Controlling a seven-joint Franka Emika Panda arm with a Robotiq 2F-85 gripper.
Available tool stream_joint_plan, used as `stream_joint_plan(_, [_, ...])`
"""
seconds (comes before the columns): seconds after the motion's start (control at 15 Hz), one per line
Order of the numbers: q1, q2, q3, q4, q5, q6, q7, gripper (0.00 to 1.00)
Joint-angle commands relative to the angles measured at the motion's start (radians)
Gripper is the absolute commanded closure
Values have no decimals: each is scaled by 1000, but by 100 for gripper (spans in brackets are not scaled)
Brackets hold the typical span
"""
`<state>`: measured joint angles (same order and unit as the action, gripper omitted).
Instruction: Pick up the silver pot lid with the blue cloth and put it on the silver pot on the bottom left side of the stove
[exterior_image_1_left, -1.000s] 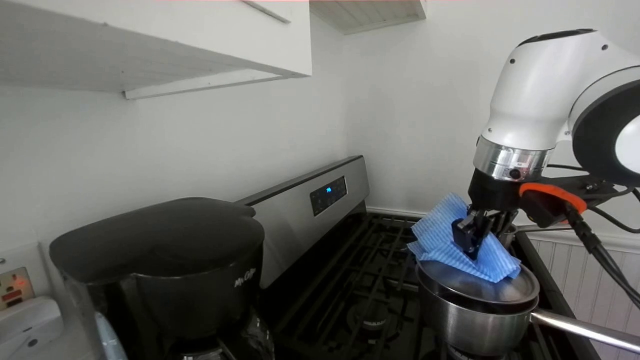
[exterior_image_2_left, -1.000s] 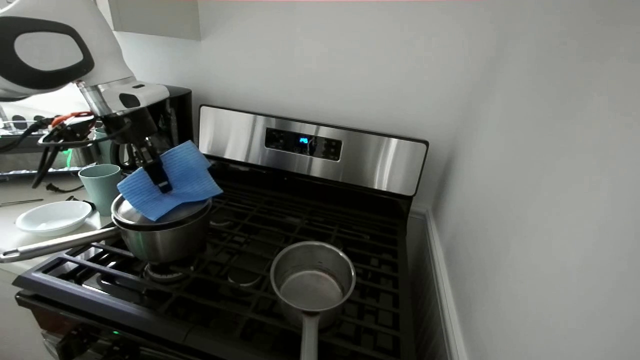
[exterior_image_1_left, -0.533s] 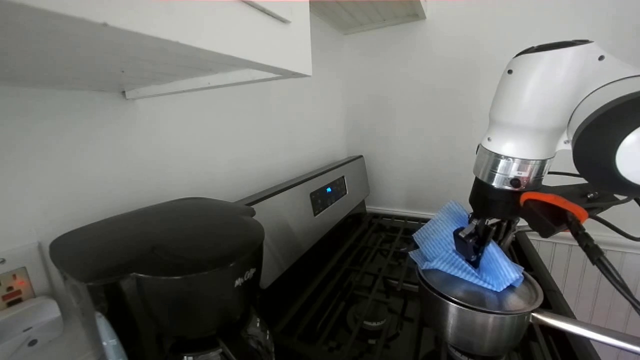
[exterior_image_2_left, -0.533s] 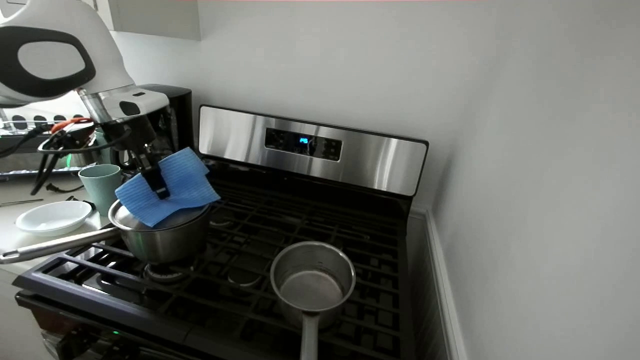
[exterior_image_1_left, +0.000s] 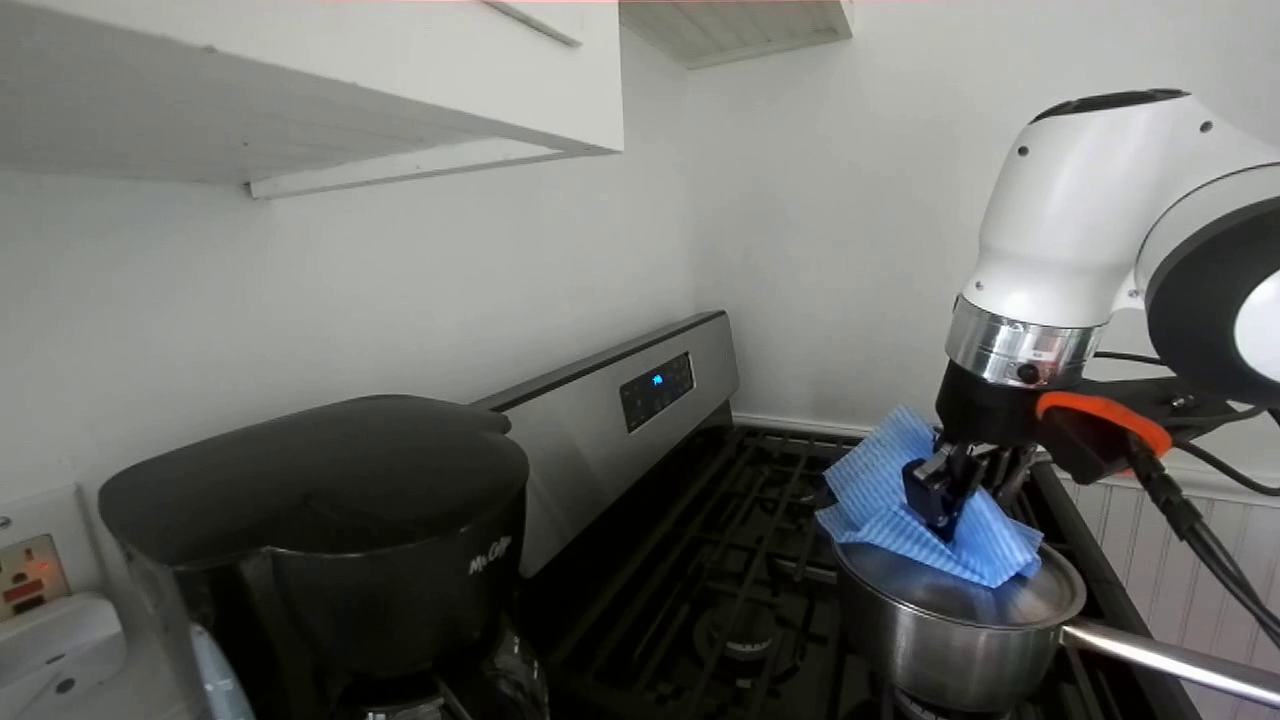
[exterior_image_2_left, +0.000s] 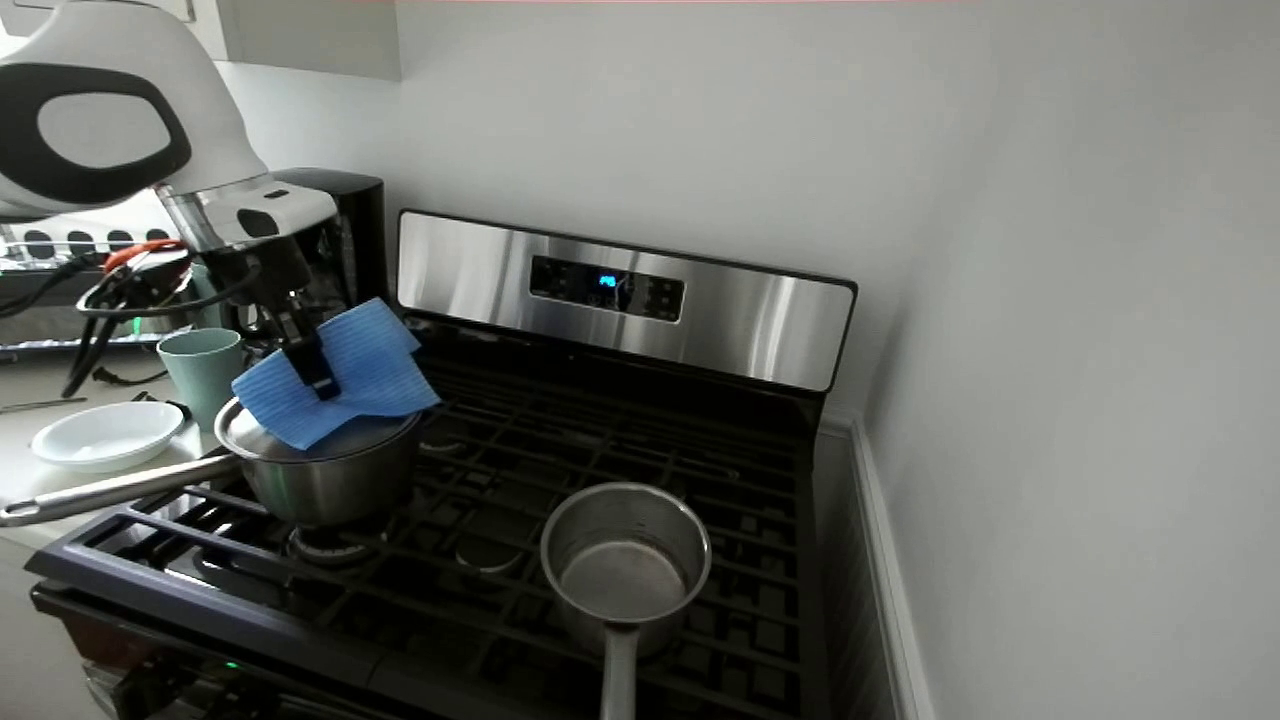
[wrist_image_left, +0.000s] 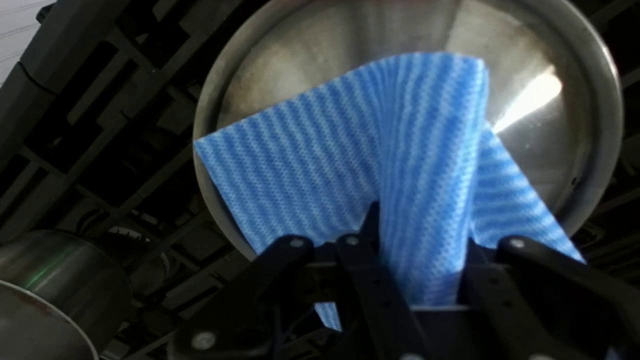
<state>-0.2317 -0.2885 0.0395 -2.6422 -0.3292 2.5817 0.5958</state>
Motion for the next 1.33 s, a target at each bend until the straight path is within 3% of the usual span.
stream_joint_plan(0.0, [-17,-3,17,-15,-27,49,42,97])
stream_joint_plan(0.6, [-32,0,23,-23,-115,30,53,97])
stream_joint_plan(0.67, [-30,2,23,-22,-112,32,57,64])
stream_joint_plan(0.8, [-23,4,18,-17,-95,26,55,58])
stream_joint_plan(1.27, [-10,-7,10,-5,-63,19,39,9])
